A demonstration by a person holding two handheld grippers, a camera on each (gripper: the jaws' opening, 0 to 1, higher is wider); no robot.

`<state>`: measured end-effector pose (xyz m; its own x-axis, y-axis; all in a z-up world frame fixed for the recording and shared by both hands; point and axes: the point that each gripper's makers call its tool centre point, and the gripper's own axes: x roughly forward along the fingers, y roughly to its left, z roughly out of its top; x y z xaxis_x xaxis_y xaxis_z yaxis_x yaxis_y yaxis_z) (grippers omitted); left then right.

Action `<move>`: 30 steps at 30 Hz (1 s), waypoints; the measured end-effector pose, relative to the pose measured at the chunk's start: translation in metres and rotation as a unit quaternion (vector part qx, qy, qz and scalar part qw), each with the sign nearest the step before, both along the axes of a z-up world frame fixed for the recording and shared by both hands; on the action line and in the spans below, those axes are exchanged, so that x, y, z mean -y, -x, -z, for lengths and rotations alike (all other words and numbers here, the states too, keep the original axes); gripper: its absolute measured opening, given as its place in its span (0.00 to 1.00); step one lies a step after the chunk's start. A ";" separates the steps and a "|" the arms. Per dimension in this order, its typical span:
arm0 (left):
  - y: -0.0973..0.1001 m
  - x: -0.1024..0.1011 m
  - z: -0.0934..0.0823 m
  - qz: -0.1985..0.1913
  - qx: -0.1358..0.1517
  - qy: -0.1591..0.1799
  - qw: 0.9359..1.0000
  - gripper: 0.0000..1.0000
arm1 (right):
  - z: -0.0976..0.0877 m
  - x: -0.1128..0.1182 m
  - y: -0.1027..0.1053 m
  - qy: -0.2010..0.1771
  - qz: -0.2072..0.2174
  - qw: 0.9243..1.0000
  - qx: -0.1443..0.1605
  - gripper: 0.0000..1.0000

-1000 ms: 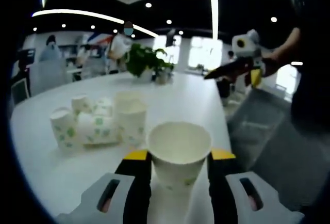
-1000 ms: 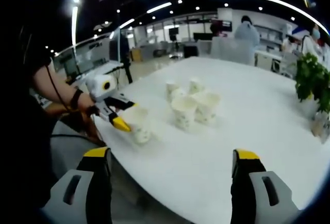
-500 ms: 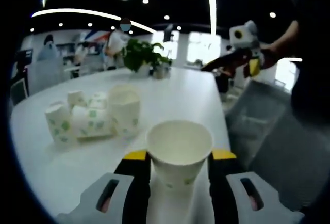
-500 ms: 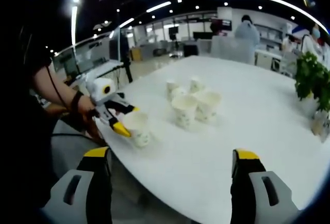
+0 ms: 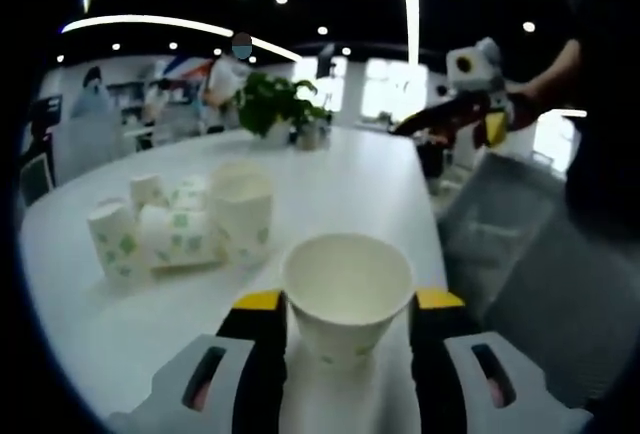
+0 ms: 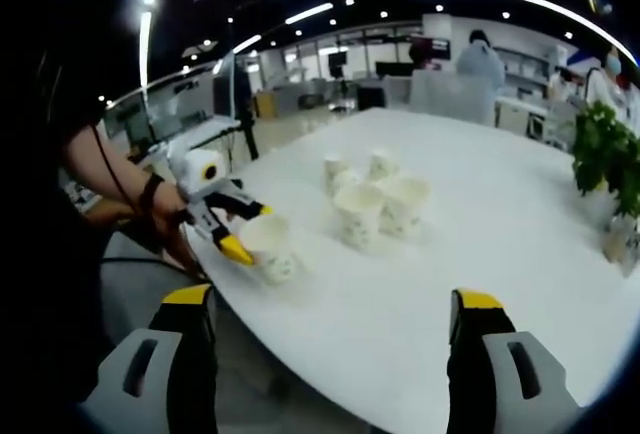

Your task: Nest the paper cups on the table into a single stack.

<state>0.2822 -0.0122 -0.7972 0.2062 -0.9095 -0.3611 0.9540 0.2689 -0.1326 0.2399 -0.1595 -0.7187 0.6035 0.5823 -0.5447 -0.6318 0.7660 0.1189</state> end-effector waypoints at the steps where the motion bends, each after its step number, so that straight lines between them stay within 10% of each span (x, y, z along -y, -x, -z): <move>1: 0.000 0.000 0.000 0.000 0.002 -0.001 1.000 0.49 | 0.000 0.000 0.000 0.000 0.000 1.000 0.000 0.95; 30: 0.003 -0.019 -0.002 -0.050 -0.001 -0.024 0.998 0.74 | -0.002 -0.002 -0.002 -0.003 -0.007 1.000 0.007 0.96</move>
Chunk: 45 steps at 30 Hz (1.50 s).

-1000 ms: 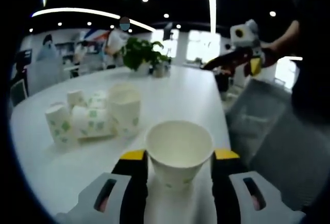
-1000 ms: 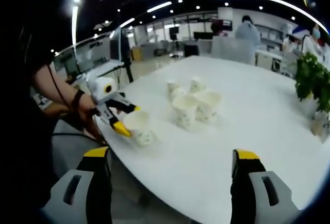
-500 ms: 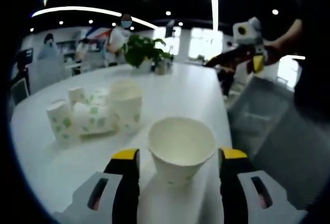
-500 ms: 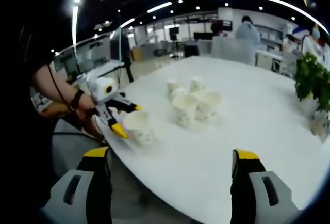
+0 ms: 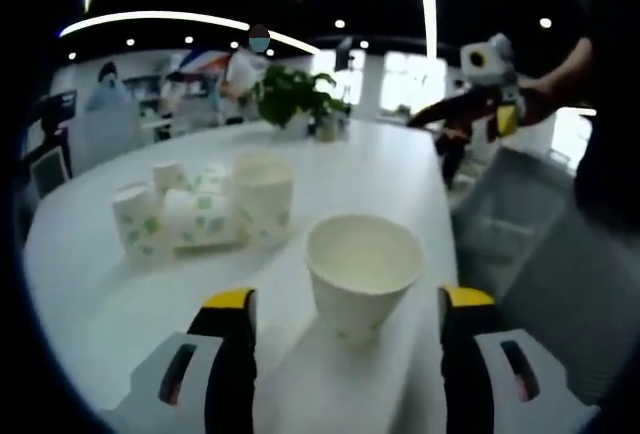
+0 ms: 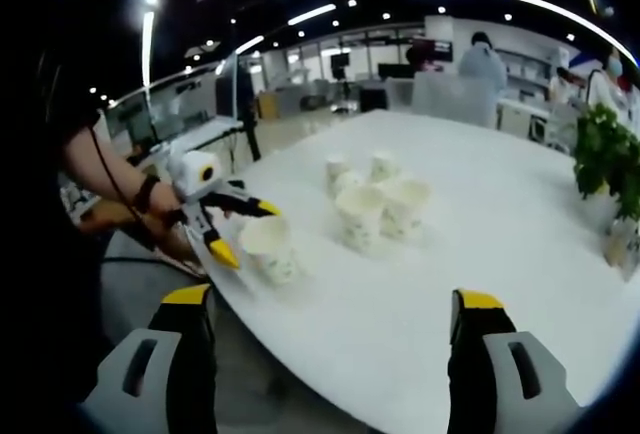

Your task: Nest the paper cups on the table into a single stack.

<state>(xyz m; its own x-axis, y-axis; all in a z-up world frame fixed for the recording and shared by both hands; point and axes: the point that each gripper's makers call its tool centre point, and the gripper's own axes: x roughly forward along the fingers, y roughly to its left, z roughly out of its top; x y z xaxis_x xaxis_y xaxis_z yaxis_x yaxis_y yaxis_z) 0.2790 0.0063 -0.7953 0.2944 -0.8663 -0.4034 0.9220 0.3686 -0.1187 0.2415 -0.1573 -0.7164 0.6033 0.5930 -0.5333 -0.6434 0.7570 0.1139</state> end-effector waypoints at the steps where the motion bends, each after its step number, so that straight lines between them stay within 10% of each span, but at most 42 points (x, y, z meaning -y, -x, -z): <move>1: 0.000 -0.001 0.000 -0.002 0.001 0.001 1.000 0.74 | 0.000 -0.001 -0.001 0.000 -0.002 1.000 0.000 0.96; 13: -0.002 -0.014 0.001 -0.042 0.003 -0.002 0.999 0.98 | -0.008 -0.012 -0.023 0.009 -0.030 0.999 0.012 0.96; 31: -0.005 -0.027 0.000 -0.062 -0.001 0.004 0.998 0.98 | -0.010 -0.029 -0.071 0.057 -0.114 0.991 0.026 0.87; 45: -0.014 -0.046 -0.005 -0.094 -0.001 0.017 0.995 0.98 | 0.005 -0.063 -0.109 0.119 -0.233 0.964 0.045 0.73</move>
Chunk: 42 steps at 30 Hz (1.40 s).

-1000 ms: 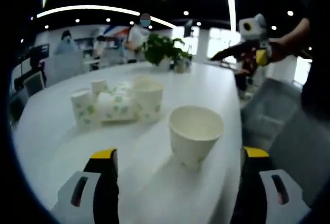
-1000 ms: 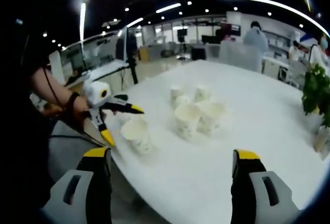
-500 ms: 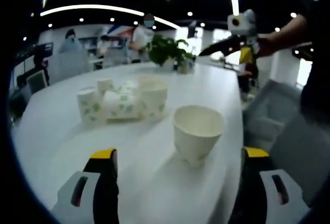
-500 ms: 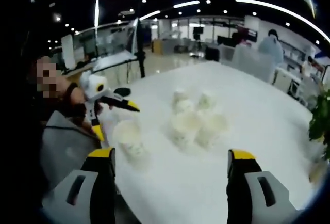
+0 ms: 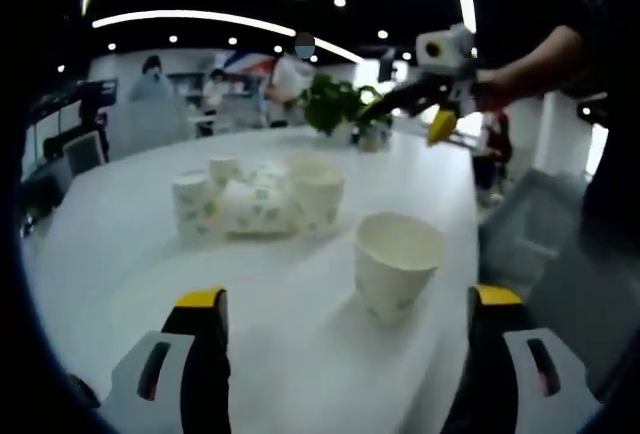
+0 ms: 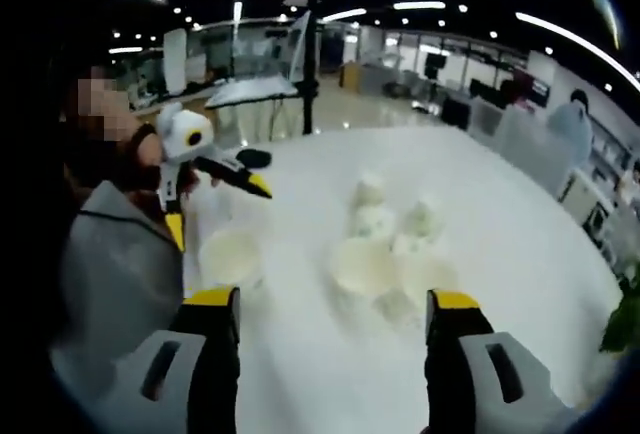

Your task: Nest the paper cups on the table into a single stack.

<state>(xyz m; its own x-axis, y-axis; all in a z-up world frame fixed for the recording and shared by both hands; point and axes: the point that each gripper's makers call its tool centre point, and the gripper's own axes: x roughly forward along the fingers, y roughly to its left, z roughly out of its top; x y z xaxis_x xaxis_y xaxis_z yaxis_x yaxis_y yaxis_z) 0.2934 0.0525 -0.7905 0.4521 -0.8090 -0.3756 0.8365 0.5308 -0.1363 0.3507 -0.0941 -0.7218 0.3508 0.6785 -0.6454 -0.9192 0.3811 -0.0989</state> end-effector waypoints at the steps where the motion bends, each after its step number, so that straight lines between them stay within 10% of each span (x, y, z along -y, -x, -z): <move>1: 0.000 -0.001 0.001 -0.002 0.000 0.000 1.000 0.98 | 0.001 -0.001 -0.001 0.003 -0.002 1.000 -0.001 0.72; 15: -0.001 -0.015 0.008 -0.036 -0.014 0.005 0.999 0.98 | 0.042 -0.014 -0.015 0.120 -0.115 0.986 -0.005 0.40; 42: 0.003 -0.020 0.006 -0.061 -0.019 0.017 0.998 0.98 | 0.072 -0.028 -0.019 0.207 -0.222 0.953 0.018 0.06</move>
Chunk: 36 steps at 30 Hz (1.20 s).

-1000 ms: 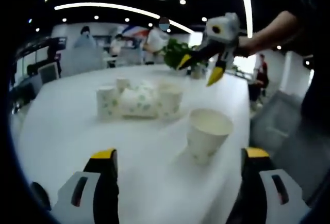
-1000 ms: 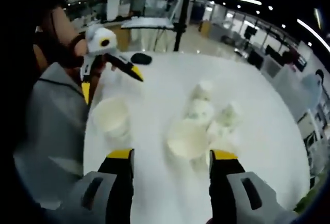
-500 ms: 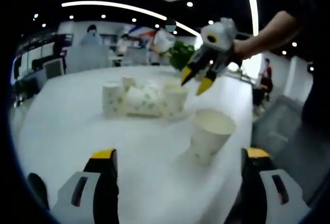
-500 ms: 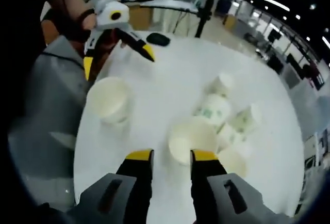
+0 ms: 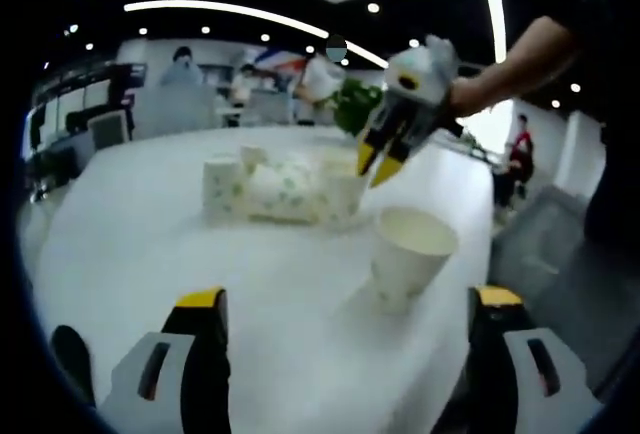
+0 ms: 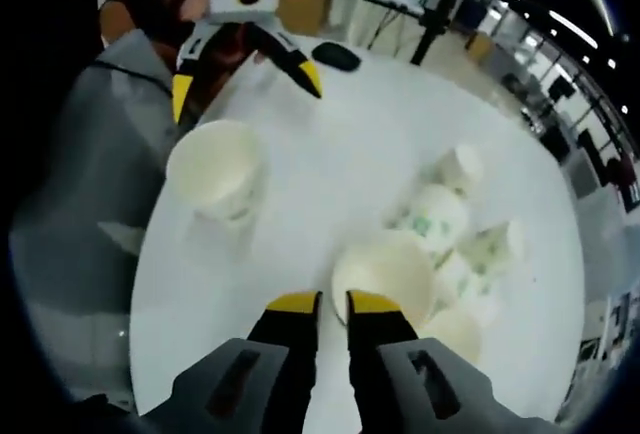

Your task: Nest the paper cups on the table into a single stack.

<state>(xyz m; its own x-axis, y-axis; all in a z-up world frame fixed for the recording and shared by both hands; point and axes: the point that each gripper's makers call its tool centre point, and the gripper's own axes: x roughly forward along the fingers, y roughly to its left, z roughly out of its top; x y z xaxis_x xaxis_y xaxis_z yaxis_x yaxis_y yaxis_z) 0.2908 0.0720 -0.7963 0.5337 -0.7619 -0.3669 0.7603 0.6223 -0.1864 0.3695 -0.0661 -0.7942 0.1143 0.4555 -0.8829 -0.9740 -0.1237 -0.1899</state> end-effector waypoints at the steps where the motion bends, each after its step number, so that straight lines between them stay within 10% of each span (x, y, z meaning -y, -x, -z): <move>1: 0.000 0.000 0.000 0.000 -0.001 0.000 1.000 0.98 | 0.001 0.000 0.000 0.001 -0.001 1.000 0.000 0.06; 36: 0.006 0.003 -0.004 0.003 0.003 -0.001 1.000 0.98 | -0.029 0.004 0.009 -0.026 0.018 0.999 0.014 0.00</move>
